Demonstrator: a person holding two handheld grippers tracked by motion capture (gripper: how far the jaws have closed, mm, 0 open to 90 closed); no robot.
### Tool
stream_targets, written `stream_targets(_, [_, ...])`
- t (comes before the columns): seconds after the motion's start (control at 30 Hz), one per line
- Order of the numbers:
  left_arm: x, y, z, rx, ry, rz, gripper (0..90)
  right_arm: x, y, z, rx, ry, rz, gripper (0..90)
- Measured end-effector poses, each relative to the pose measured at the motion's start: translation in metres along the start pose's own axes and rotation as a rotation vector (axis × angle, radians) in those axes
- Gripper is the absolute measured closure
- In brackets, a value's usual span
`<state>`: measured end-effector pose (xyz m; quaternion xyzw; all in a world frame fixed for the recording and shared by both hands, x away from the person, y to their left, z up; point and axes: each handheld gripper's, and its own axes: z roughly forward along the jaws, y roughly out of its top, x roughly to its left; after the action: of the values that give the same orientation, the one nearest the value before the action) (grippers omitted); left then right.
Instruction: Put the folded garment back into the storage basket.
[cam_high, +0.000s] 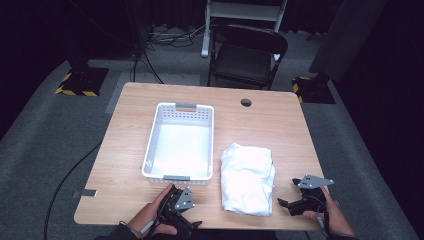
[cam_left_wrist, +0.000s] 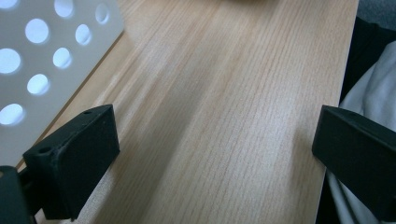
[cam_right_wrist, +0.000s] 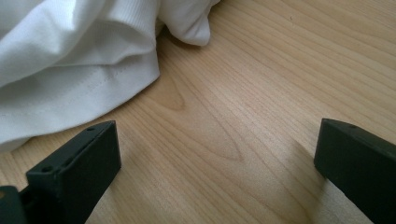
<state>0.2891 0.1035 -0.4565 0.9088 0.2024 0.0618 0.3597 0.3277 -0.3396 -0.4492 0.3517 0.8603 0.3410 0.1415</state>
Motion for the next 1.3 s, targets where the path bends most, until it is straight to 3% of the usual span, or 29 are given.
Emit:
stream_targets(0.87, [-0.001, 0.001, 0.0, 0.002, 0.009, -0.007, 1.0, -0.002, 0.0, -0.001, 0.006, 0.005, -0.006, 0.4])
stream_targets(1.03, [-0.004, 0.004, 0.001, -0.01, 0.029, 0.02, 3.2, -0.001, -0.001, -0.001, 0.001, 0.003, -0.003, 0.4])
stream_targets(1.3, [-0.007, 0.016, 0.004, -0.04, 0.002, 0.011, 5.8, -0.001, -0.001, -0.001, -0.001, 0.0, 0.0, 0.4])
